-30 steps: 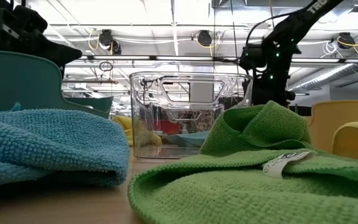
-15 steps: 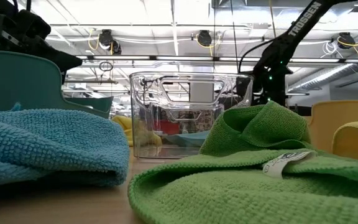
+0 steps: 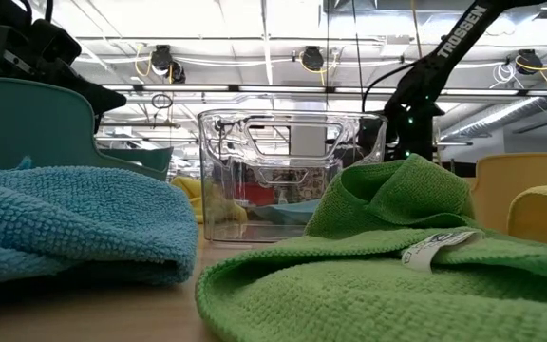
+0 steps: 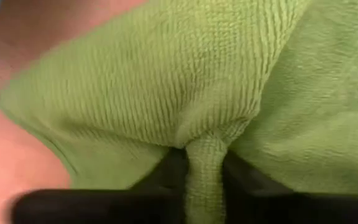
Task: Sort microfiber towel by color & place in baskets
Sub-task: Put the top green microfiber towel into the yellow bin
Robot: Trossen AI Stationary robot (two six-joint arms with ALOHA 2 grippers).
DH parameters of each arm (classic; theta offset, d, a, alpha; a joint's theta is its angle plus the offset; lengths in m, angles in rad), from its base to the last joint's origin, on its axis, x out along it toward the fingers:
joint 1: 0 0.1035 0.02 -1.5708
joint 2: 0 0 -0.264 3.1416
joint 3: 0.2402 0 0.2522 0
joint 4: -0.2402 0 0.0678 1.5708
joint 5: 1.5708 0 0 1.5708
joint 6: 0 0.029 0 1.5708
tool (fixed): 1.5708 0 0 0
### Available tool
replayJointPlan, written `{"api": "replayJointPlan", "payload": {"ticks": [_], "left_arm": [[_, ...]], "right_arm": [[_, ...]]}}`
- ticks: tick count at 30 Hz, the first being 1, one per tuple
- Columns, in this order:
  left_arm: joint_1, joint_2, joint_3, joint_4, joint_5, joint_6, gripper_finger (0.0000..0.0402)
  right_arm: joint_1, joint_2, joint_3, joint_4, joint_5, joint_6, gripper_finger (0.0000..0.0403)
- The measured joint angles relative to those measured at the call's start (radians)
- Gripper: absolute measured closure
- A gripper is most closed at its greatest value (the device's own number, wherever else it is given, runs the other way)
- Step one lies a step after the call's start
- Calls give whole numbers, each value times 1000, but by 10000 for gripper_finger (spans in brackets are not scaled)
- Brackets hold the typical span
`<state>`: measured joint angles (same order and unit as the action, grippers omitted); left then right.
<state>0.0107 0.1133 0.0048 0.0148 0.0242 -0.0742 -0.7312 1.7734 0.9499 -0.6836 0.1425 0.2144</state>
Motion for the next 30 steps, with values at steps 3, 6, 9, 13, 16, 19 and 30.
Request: {"api": "replayJointPlan", "payload": {"ticks": [3, 6, 9, 13, 16, 19, 30], "left_arm": [[0, 0, 0, 2, 0, 0, 398], [0, 0, 0, 14, 0, -13, 398], [0, 0, 0, 55, -1, -25, 398], [0, -1, 0, 127, -1, -25, 398], [0, 0, 0, 185, -1, -23, 398], [0, 0, 0, 237, -1, -18, 398], [0, 37, 27, 308, -12, -25, 329]], "right_arm": [[22, -23, -4, 9, 30, 3, 386], [51, -71, -10, -11, 62, 7, 388], [84, -169, -9, -16, 63, 11, 398], [155, -320, -9, -7, 69, 13, 398], [229, -447, -7, 44, 69, 19, 399], [326, -549, -7, 102, 86, 20, 399], [722, -681, -6, 388, 287, -94, 400]]}}
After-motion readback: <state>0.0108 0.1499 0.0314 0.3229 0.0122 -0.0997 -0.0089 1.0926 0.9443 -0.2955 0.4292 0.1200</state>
